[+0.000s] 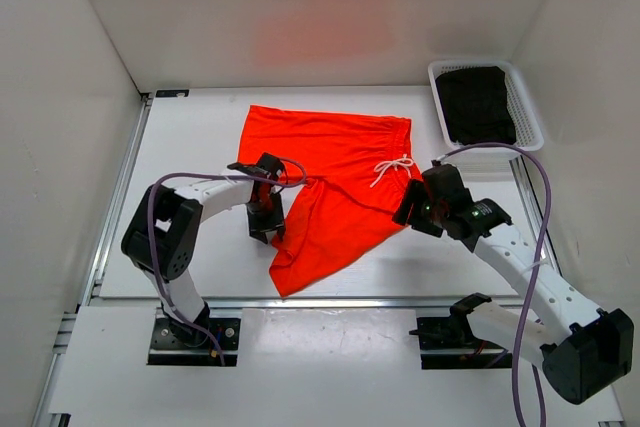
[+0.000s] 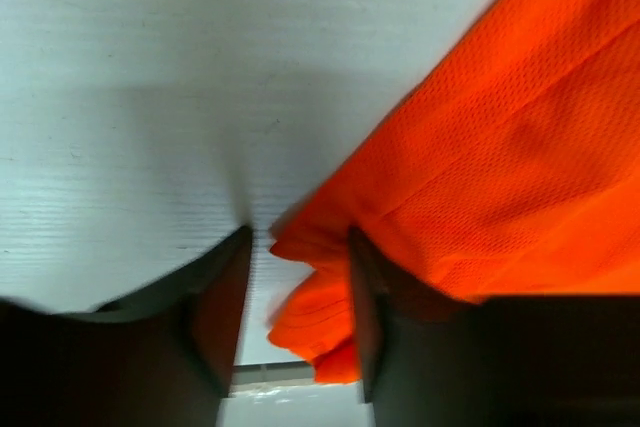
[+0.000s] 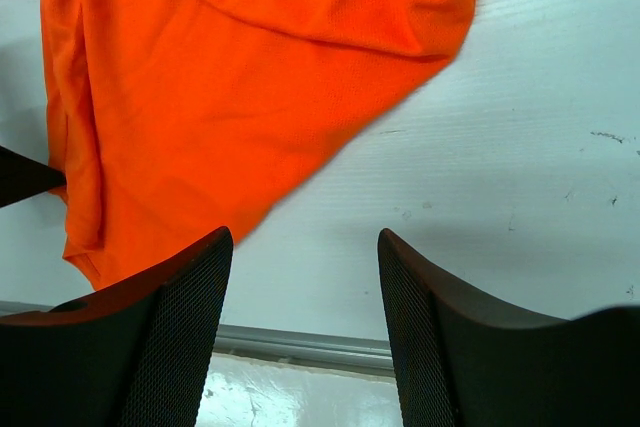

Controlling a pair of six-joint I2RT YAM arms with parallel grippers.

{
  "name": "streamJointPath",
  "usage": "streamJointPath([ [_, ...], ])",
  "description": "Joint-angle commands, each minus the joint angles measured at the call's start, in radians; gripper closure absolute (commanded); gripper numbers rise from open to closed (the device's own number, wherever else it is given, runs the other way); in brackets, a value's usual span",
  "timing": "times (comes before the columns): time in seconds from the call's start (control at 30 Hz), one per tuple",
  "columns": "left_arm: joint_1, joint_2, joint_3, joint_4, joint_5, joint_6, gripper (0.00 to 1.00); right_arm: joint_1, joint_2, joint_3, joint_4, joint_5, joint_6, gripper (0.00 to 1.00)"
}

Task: Fold and stack the shorts
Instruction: Flatten the shorts out, then fold the shorts

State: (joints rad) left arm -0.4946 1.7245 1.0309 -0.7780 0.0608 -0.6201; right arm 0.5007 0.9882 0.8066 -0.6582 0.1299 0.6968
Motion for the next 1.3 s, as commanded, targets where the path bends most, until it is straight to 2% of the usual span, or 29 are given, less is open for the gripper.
streamJointPath([
  [0.0,-0.005,0.001,0.020,0.033,-0.026,-0.003,0.52,0.006,-0.003,0.009,-0.017,0.024,0.007,0.35],
  [0.03,-0.005,0.001,0.029,0.033,-0.035,-0.003,0.78,0.006,-0.003,0.009,-0.017,0.034,0.007,0.35],
  [0.07,-0.005,-0.008,0.029,0.033,-0.035,-0.003,0.90,0.006,-0.003,0.009,-0.017,0.034,0.007,0.35],
  [0.17,0.007,-0.049,0.050,0.010,-0.046,0.006,0.90,0.006,-0.003,0.009,-0.017,0.043,0.007,0.35],
  [0.37,0.114,-0.080,0.159,-0.076,-0.140,0.059,0.90,0.006,-0.003,0.019,-0.037,0.053,-0.002,0.35],
  [0.53,0.244,0.039,0.328,-0.145,-0.165,0.131,0.90,0.006,-0.003,0.019,-0.037,0.053,-0.011,0.32],
  [0.67,0.278,0.179,0.434,-0.191,-0.176,0.161,0.90,0.006,-0.003,0.019,-0.037,0.053,-0.011,0.26],
  [0.8,0.330,0.254,0.485,-0.191,-0.185,0.171,0.90,0.006,-0.014,0.019,-0.046,0.053,-0.011,0.24],
  [0.83,0.341,0.274,0.495,-0.201,-0.185,0.171,0.87,0.006,-0.014,0.019,-0.046,0.053,-0.011,0.23],
  [0.97,0.373,0.279,0.570,-0.251,-0.174,0.191,0.32,0.006,-0.014,0.009,-0.046,0.043,-0.011,0.21],
  [1.03,0.373,0.236,0.571,-0.263,-0.185,0.181,0.19,0.006,-0.014,0.009,-0.046,0.043,-0.002,0.21],
  [1.13,0.373,0.083,0.497,-0.273,-0.173,0.152,0.18,-0.004,-0.005,0.000,-0.046,0.043,0.007,0.21],
  [1.17,0.373,-0.015,0.459,-0.273,-0.156,0.143,0.18,-0.014,-0.005,0.000,-0.046,0.043,0.007,0.21],
  [1.27,0.306,-0.191,0.260,-0.247,-0.074,0.093,0.21,-0.068,0.004,-0.036,-0.015,-0.012,0.007,0.21],
])
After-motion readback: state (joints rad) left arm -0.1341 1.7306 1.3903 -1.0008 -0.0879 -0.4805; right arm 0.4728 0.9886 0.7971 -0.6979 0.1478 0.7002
